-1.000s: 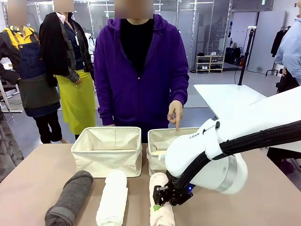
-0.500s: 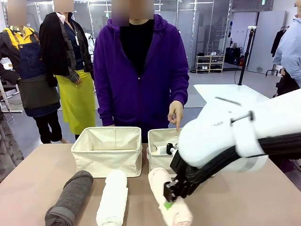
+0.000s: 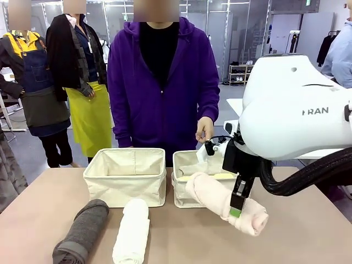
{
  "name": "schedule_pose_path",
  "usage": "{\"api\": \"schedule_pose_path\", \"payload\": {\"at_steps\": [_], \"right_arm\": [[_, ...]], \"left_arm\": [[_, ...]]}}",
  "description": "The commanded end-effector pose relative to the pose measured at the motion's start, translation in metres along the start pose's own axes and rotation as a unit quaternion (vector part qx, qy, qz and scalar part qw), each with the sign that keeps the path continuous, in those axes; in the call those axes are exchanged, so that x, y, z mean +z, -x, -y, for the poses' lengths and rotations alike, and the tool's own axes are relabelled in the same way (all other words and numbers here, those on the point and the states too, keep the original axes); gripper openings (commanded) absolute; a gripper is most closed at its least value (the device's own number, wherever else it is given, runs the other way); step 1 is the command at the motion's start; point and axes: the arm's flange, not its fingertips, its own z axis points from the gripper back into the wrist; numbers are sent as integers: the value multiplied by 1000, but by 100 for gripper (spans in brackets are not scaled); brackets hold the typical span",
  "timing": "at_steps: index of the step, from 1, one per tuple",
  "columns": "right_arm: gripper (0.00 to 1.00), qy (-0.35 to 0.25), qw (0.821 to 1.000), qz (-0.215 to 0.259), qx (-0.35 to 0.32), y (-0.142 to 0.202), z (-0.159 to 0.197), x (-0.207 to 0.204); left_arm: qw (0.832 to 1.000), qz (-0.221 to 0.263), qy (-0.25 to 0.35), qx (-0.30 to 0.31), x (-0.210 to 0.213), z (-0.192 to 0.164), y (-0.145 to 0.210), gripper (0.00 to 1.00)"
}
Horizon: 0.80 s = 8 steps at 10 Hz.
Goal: Divide the towels into two baskets.
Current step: Pick up one hotel-folded towel from the bottom of the table and place it in the Fabric basket indicated by the person.
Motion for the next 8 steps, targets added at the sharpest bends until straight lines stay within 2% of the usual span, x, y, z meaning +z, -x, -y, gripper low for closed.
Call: {"api": "schedule_pose_path", "payload": {"at_steps": [1,2,3,4,5,6,7,8], "right_arm": [[12,-6,999,-11,-33,-4,-4,-12],[12,-6,999,-11,-33,-4,-4,-12],[36,-3,1000,-5,-8,0,0,-5],[36,53,998,-11,36,9,5,3],[36,103,991,-5,86,1,17,16],[36,124,981,-21,145,-14,36,24],[36,133,972,-24,190,-28,62,30],[36,170,966,-36,193,-47,97,35]], "left_arm": [[1000,8,13,-11,2,-1,-2,100],[1000,8,13,-11,2,-1,-2,100],[1000,8,13,-11,2,-1,-2,100],[1000,8,13,-11,2,-1,-2,100],[1000,8,13,-11,2,-1,-2,100],[1000,8,13,-11,2,-1,-2,100],[1000,8,13,-11,2,-1,-2,100],[1000,8,13,-11,2,-1,-2,100]]}}
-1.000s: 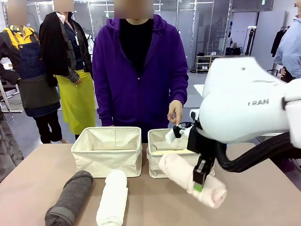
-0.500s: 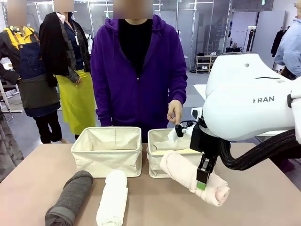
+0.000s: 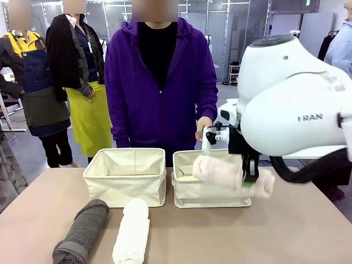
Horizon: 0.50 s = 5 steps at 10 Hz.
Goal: Divide the towels into two baskets.
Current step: Pick up one hotel-folded towel from the bottom of the table and place it in the Fabric basket indicated by the person.
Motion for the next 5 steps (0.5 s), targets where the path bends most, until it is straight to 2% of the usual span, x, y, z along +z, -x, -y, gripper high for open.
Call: {"api": "schedule_pose_path", "payload": {"at_steps": [1,2,3,5], "right_arm": [[36,23,997,30,65,-18,73,-16],[36,53,993,33,100,-28,99,-24],[36,73,988,63,123,-37,121,-36],[36,61,990,52,119,-51,155,-59]], "left_arm": [[1000,8,13,-11,2,-1,-2,100],[1000,8,13,-11,2,-1,-2,100],[1000,8,13,-11,2,-1,-2,100],[1000,8,13,-11,2,-1,-2,100]]}}
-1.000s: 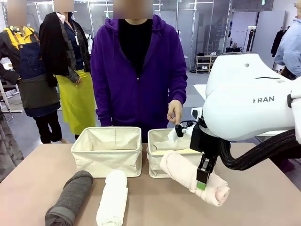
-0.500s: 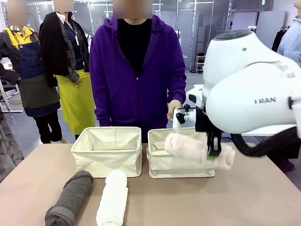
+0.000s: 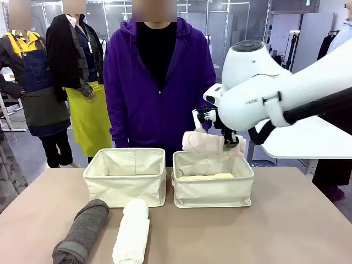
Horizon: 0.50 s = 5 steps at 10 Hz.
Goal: Divide the towels into two baskets.
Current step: Pick up one hotel-folded towel from the bottom of the table and place it in the Fabric basket indicated by the person.
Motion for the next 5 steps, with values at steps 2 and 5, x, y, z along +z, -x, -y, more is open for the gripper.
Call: {"api": "schedule_pose_path", "payload": {"at_steps": [2,5], "right_arm": [[36,-17,1000,-19,7,-3,31,-25],[36,-49,998,-29,17,0,28,-48]], "left_arm": [[1000,8,13,-11,3,-1,-2,100],[1000,8,13,-11,3,-1,-2,100]]}}
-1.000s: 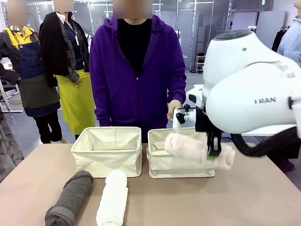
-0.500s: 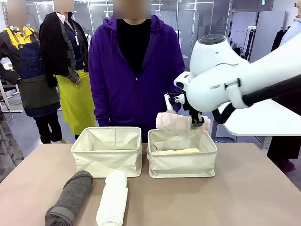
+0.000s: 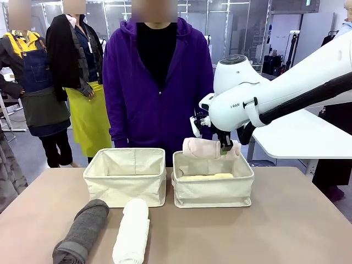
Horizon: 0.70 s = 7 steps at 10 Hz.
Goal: Divide the towels into two baskets.
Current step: Pick up one hotel-folded towel from the bottom of the table and place it in the Fabric basket indicated by the person.
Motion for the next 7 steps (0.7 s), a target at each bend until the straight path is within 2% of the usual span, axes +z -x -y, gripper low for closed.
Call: {"api": "schedule_pose_path", "payload": {"at_steps": [1,2,3,4,5,7], "right_arm": [[36,-14,1000,-3,26,-2,-1,0],[39,-23,999,-4,35,-3,-4,-4],[65,-25,999,-5,39,-5,-6,-6],[68,-24,999,-8,40,-6,-6,-7],[95,-24,999,-8,43,-7,-7,-6],[100,-21,999,-12,43,-9,-8,-5]], "left_arm": [[1000,8,13,-11,3,-1,-2,100],[1000,8,13,-11,3,-1,-2,100],[1000,8,13,-11,3,-1,-2,100],[1000,8,13,-11,3,-1,-2,100],[1000,8,13,-11,3,-1,-2,100],[1000,8,13,-11,3,-1,-2,100]]}}
